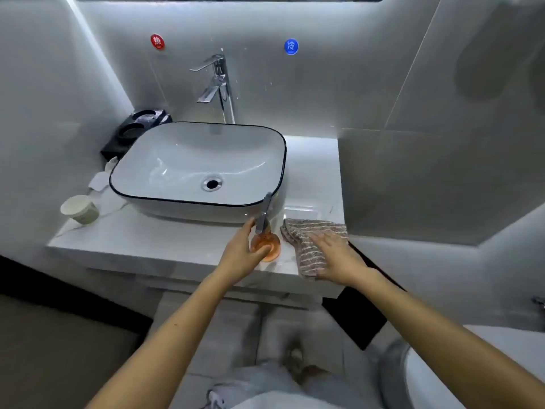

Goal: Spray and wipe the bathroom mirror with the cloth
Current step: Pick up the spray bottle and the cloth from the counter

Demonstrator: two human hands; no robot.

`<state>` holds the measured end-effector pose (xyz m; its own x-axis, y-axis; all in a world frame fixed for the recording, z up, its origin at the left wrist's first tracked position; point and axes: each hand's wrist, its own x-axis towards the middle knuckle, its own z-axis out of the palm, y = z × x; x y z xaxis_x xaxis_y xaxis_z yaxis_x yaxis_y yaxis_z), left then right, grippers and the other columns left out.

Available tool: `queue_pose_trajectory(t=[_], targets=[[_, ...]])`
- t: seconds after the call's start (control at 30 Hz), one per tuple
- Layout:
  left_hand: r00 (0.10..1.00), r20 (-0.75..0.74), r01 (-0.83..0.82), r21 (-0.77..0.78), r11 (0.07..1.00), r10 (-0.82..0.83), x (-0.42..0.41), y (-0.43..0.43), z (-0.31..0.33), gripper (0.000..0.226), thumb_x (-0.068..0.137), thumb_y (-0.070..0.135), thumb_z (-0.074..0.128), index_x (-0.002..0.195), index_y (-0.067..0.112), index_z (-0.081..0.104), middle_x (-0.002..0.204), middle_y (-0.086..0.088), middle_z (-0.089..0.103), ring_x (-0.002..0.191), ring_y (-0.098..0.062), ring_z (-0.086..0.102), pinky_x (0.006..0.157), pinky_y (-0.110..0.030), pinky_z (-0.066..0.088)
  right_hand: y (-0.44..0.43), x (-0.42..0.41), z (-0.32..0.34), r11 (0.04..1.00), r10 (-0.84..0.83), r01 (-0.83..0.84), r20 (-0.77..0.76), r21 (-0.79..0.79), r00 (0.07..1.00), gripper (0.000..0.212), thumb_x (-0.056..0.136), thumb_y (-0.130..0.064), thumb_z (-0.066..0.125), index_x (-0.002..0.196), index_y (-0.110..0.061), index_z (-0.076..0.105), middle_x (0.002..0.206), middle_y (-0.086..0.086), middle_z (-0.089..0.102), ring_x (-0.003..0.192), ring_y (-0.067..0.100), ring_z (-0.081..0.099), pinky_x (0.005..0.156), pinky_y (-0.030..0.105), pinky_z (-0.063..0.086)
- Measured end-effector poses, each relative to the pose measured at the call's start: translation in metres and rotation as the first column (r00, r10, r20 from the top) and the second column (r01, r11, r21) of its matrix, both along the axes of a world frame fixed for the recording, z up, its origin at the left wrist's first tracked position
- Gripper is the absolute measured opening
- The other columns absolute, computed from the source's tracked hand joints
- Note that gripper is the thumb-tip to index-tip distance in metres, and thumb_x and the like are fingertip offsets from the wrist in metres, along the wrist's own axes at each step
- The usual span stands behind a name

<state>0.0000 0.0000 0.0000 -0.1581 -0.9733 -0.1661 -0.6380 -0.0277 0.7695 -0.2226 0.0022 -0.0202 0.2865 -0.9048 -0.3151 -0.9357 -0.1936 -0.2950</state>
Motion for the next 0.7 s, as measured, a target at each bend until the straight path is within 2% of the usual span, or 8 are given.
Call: queue_pose_trajectory(t=[0.1, 0.23, 0.37, 0.47, 0.57, 0.63, 0.7], targets=[[0.995, -0.076, -0.067, -0.038, 0.997, 0.064, -0.007, -0.015, -0.012, 0.066, 0.079, 0.023, 0.068, 0.136, 0.023, 0.034, 0.132, -0.003, 0.053, 0.119, -0.02, 0.049, 0.088, -0.023, 0.033, -0.008, -0.001, -0.022, 0.996, 0.058, -0.053, -0.065, 0.067, 0.996, 0.1, 0.077, -0.038, 0.066, 0.146, -0.02, -0.003, 0.156, -0.002, -0.003, 0.143, 0.02, -0.003, 0.117, 0.037, 0.006], [0.986, -0.14, -0.092, -0.024, 0.995, 0.088, -0.013, -0.029, -0.028, 0.057, 0.077, 0.021, 0.069, 0.128, 0.023, 0.043, 0.116, 0.002, 0.058, 0.106, -0.015, 0.054, 0.084, -0.024, 0.036, -0.01, -0.001, -0.044, 0.987, 0.058, -0.039, -0.123, 0.156, 0.991, 0.108, 0.077, -0.039, 0.067, 0.144, -0.019, -0.015, 0.154, -0.005, -0.017, 0.141, 0.023, -0.016, 0.115, 0.042, -0.002], [0.98, -0.178, -0.092, -0.005, 0.996, 0.089, -0.015, -0.042, -0.037, 0.059, 0.077, 0.021, 0.069, 0.13, 0.022, 0.044, 0.106, -0.002, 0.059, 0.1, -0.018, 0.057, 0.075, -0.015, 0.038, -0.015, -0.002, -0.055, 0.991, 0.024, -0.009, -0.114, 0.133, 0.993, 0.097, 0.082, -0.031, 0.061, 0.145, -0.02, -0.013, 0.155, -0.005, -0.012, 0.142, 0.022, -0.011, 0.115, 0.039, 0.005], [0.973, -0.227, -0.038, 0.033, 0.999, 0.045, -0.012, -0.052, -0.038, 0.073, 0.077, 0.022, 0.07, 0.136, 0.04, 0.032, 0.114, 0.007, 0.057, 0.103, -0.012, 0.056, 0.078, -0.009, 0.038, -0.018, -0.004, -0.055, 0.989, 0.027, -0.009, -0.116, 0.148, 0.993, 0.093, 0.083, -0.024, 0.059, 0.145, -0.02, -0.01, 0.156, -0.005, -0.007, 0.143, 0.02, -0.005, 0.115, 0.035, 0.014], [0.979, -0.2, 0.036, -0.016, 0.999, -0.039, -0.007, -0.063, -0.044, 0.081, 0.076, 0.033, 0.07, 0.138, 0.046, 0.02, 0.117, 0.006, 0.056, 0.098, -0.012, 0.056, 0.078, -0.005, 0.04, -0.022, -0.005, -0.051, 0.989, 0.037, -0.017, -0.133, 0.148, 0.99, 0.09, 0.085, -0.016, 0.057, 0.145, -0.019, -0.01, 0.156, -0.005, -0.003, 0.143, 0.018, -0.002, 0.112, 0.032, 0.02], [0.985, -0.156, 0.074, -0.037, 0.997, -0.079, -0.007, -0.07, -0.048, 0.08, 0.076, 0.045, 0.064, 0.142, 0.041, 0.02, 0.114, -0.009, 0.06, 0.097, -0.024, 0.059, 0.08, -0.017, 0.044, -0.024, -0.006, -0.052, 0.99, 0.025, -0.009, -0.114, 0.139, 0.993, 0.087, 0.085, -0.012, 0.054, 0.146, -0.018, -0.008, 0.156, -0.004, -0.002, 0.143, 0.018, 0.0, 0.112, 0.031, 0.02], [0.988, -0.133, 0.076, -0.045, 0.996, -0.081, -0.011, -0.074, -0.048, 0.076, 0.075, 0.052, 0.059, 0.141, 0.03, 0.029, 0.118, -0.018, 0.059, 0.103, -0.034, 0.057, 0.08, -0.03, 0.045, -0.024, -0.005, -0.051, 0.992, 0.006, 0.005, -0.09, 0.124, 0.996, 0.081, 0.087, -0.006, 0.049, 0.146, -0.017, -0.005, 0.156, -0.003, 0.001, 0.143, 0.018, 0.002, 0.111, 0.03, 0.021]])
